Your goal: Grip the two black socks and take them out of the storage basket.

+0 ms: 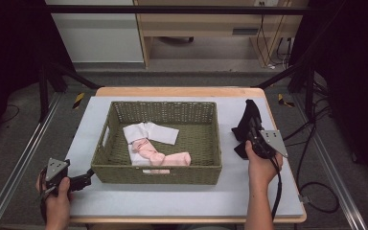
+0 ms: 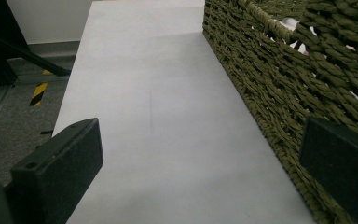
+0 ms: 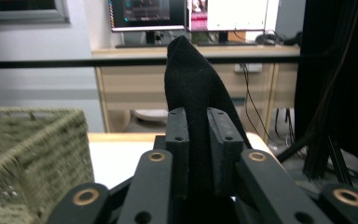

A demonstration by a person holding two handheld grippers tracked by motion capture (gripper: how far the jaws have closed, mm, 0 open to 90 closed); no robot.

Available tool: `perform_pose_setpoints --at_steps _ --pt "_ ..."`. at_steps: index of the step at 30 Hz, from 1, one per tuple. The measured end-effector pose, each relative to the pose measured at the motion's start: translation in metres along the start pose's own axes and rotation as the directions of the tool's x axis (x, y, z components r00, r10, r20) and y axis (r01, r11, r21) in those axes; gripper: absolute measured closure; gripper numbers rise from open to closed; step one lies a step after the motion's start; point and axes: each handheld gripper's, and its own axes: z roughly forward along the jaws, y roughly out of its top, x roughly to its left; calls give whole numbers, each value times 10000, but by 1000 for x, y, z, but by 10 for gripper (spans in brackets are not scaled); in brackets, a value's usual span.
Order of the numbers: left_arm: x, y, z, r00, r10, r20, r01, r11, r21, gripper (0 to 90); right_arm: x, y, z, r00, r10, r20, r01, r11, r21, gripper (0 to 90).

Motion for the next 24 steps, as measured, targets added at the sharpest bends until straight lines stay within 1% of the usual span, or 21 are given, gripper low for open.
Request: perform_pose_setpoints --at_steps 1,3,4,6,8,10,13,15,16,17,18,20,21,24 --pt "0 0 0 10000 -27 8 27 10000 -23 0 -1 -3 0 10000 76 14 -76 9999 105 747" --pt "0 0 0 10000 -26 -7 26 10000 -40 0 -3 -6 0 9994 353 51 -355 9990 287 622" --pt "0 0 0 10000 -31 -7 31 10000 -42 0 -4 -6 0 9991 413 40 -414 9986 341 592" --pt "0 0 0 10000 -48 10 48 10000 -39 0 -6 -5 -1 9993 347 119 -352 9983 457 525" --pt "0 0 0 10000 -52 11 52 10000 -42 0 -7 -4 -3 9995 287 164 -295 9981 543 518" --pt "0 0 0 10000 -58 3 58 10000 -45 0 -9 -3 -6 9996 262 99 -267 9982 538 494" --pt "0 0 0 10000 -51 1 51 10000 -48 0 -12 -3 -12 9989 452 -90 -445 9971 615 436" --pt "0 0 0 10000 -25 -9 25 10000 -49 0 -14 -2 -16 9990 386 -233 -372 9975 604 388" --pt "0 0 0 10000 -25 -9 25 10000 -49 0 -14 -2 -16 9990 386 -233 -372 9975 604 388" --pt "0 0 0 10000 -22 -12 22 10000 -54 0 -16 -2 -22 9992 289 -291 -274 9982 537 302" --pt "0 0 0 10000 -31 -8 31 10000 -54 0 -17 -2 -24 9989 301 -368 -282 9982 528 290" --pt "0 0 0 10000 -9 -13 9 10000 -49 0 -20 -1 -28 9980 320 -541 -293 9984 490 221" --pt "0 0 0 10000 -2 -18 2 10000 -47 0 -21 -1 -31 9981 288 -548 -256 9980 573 190" --pt "0 0 0 10000 38 -16 -38 10000 -28 0 -25 0 -38 9968 210 -772 -147 9966 816 131"
